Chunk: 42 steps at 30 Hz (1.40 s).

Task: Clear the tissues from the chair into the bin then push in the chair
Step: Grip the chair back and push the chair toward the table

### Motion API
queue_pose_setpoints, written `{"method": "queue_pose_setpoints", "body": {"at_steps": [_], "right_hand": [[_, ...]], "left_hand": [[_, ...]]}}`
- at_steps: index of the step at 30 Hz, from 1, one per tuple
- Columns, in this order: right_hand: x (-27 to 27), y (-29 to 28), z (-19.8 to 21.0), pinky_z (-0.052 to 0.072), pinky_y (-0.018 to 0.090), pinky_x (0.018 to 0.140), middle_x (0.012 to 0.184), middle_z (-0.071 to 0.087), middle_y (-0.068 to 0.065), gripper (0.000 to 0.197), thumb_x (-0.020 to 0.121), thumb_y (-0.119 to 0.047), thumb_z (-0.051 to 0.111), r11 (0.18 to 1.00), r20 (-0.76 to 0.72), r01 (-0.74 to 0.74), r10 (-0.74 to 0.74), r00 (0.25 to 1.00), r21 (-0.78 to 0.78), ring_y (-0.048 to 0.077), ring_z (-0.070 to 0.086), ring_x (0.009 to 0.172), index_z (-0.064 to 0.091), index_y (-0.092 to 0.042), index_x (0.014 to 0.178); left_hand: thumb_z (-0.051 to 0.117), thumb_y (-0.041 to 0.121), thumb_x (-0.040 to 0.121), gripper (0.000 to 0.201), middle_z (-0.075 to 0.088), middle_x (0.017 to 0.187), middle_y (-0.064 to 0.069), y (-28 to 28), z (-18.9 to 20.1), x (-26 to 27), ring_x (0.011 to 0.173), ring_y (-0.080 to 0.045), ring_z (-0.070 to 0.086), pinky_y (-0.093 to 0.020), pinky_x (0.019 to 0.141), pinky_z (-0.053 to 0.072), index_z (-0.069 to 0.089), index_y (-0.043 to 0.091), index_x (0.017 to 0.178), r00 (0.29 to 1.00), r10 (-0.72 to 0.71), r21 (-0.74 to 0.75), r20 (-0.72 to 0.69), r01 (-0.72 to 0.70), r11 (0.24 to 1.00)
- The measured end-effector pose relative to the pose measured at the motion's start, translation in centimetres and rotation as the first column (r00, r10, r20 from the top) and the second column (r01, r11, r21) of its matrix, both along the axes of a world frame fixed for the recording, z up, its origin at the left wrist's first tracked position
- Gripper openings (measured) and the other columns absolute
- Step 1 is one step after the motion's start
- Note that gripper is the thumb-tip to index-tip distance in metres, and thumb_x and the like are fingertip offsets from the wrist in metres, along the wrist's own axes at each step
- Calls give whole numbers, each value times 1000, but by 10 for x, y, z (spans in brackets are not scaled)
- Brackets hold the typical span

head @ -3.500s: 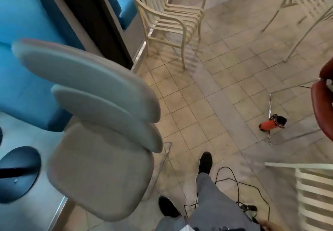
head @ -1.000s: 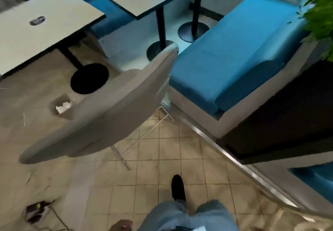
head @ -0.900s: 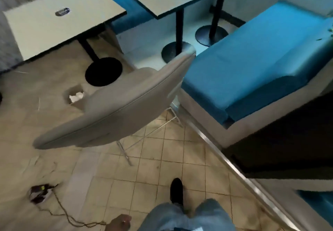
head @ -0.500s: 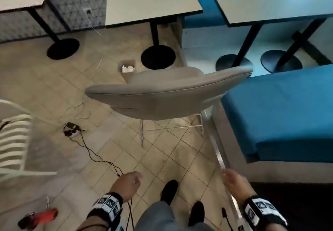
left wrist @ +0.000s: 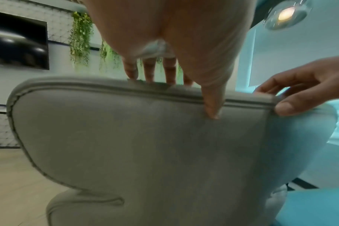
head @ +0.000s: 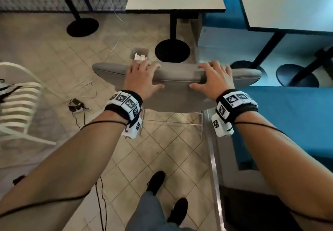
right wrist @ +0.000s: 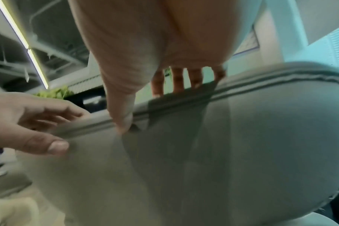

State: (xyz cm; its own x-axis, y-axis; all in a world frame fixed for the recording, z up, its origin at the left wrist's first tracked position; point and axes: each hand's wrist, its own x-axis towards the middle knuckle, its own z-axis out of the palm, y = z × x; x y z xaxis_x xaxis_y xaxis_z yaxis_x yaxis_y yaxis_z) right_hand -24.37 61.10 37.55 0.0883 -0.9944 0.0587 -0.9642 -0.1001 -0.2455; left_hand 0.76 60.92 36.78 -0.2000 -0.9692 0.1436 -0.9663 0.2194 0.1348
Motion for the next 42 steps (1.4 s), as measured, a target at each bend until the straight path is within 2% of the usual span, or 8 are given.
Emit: {"method": "queue_pose_setpoints", "body": {"at_steps": [2, 4, 7, 11, 24, 32, 37, 42], "right_hand": [[4, -11, -11, 16, 54, 116, 135, 53, 6, 75, 71, -73, 60, 997, -122, -45, 53, 991, 69, 32, 45, 129, 47, -33, 134], [7, -18, -19, 23, 53, 110, 128, 58, 3, 78, 67, -78, 60, 998, -180, -49, 54, 982, 31, 31, 49, 122, 51, -33, 129], [5, -24, -28, 27, 49, 101, 114, 63, 1, 73, 64, -79, 61, 993, -181, -55, 36, 983, -100, 29, 54, 108, 58, -30, 119], [-3, -32, -36, 30, 47, 96, 106, 63, 0, 68, 66, -77, 62, 975, -195, -89, 49, 980, -202, 28, 56, 99, 60, -27, 112], [-26, -69, -20, 32, 48, 97, 106, 65, 1, 74, 66, -81, 59, 974, -218, -110, 65, 974, -200, 28, 57, 101, 60, -26, 114], [-24, -60, -17, 30, 47, 99, 111, 63, 1, 72, 66, -80, 61, 986, -190, -72, 43, 981, -148, 28, 55, 106, 57, -28, 116], [-18, -40, -22, 27, 47, 102, 116, 62, -1, 73, 64, -79, 63, 995, -176, -36, 19, 984, -96, 27, 53, 111, 56, -31, 119], [-8, -33, -24, 23, 45, 109, 121, 59, -1, 76, 63, -75, 68, 998, -131, 22, -29, 991, -53, 27, 48, 119, 55, -31, 124]], "left_hand": [[62, 69, 74, 74, 52, 135, -3, -10, -14, -1, 128, -30, 42, -51, 113, 22, 46, 28, 135, 998, -22, 28, 66, 20, 999], [63, 73, 68, 78, 55, 129, -2, -17, -21, -4, 122, -30, 46, -50, 110, 23, 49, 29, 131, 996, -28, -16, 83, 29, 999], [64, 79, 62, 80, 59, 118, 0, -26, -28, -6, 111, -29, 51, -48, 103, 28, 55, 28, 123, 996, -5, -111, 84, 14, 994], [61, 81, 63, 78, 60, 108, -1, -34, -36, -7, 103, -28, 52, -47, 98, 30, 56, 25, 117, 995, -26, -214, 95, 46, 976], [50, 85, 71, 80, 61, 101, -4, -68, -34, -24, 92, -28, 53, -44, 87, 35, 60, 19, 115, 990, -98, -328, 102, 126, 936], [55, 82, 69, 78, 59, 102, -3, -54, -30, -27, 94, -27, 53, -45, 89, 35, 58, 21, 116, 992, -78, -283, 96, 102, 954], [57, 78, 71, 74, 57, 110, 0, -30, -31, -24, 103, -25, 51, -44, 97, 33, 52, 26, 124, 993, -64, -177, 99, 81, 981], [65, 73, 67, 79, 56, 120, -1, -25, -25, 30, 113, -28, 50, -47, 103, 32, 47, 28, 129, 997, -2, -97, 74, 10, 995]]}}
